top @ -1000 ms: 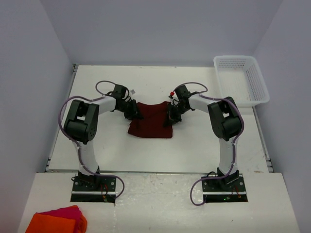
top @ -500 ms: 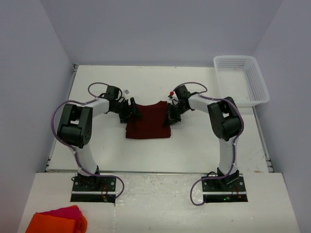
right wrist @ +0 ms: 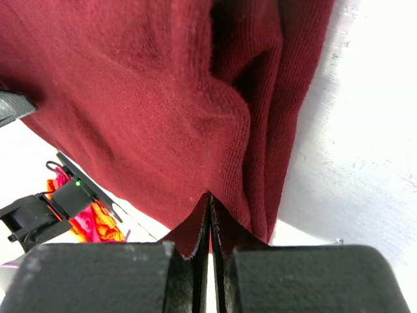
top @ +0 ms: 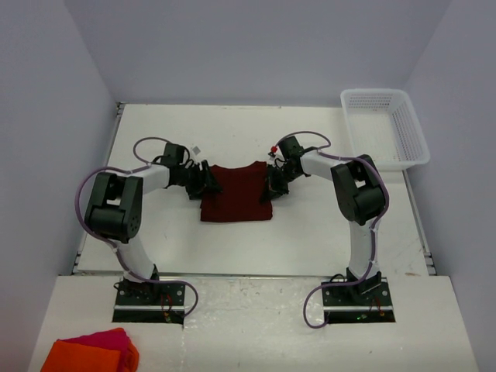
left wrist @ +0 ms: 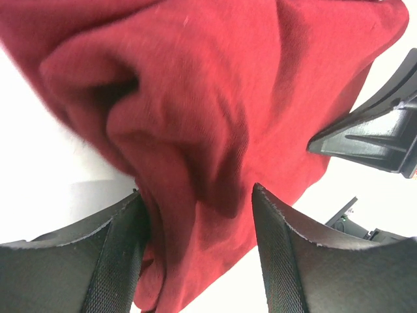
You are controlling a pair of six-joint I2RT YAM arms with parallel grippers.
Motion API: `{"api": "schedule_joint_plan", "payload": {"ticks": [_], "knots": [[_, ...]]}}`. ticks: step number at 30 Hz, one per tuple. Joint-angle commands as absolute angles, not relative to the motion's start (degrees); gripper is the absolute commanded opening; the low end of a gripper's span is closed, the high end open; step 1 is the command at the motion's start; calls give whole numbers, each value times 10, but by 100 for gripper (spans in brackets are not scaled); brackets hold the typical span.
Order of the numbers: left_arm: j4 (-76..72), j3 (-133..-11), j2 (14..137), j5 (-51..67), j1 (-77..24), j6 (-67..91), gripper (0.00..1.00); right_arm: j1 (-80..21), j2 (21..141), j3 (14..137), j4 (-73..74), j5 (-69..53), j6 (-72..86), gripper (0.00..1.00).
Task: Fold and stack the t-shirts
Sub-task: Put the neatly folded tshirt into the corner of the board with the left arm
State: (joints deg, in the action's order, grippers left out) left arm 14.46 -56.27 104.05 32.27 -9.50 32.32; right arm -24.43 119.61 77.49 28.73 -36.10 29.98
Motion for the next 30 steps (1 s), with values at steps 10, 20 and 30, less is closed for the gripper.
{"api": "schedule_joint_plan", "payload": {"ticks": [10,20,30], "knots": [[185,-486,1054,204,-70,307,64,-243,1190,774,296,-352,293,0],[205,-483,1039,157,-69,323,54,-243,1180,777,304,-345,288,0],[214,-469,1030,167,-65,323,41,-243,1165,816,322,-345,252,0]]}}
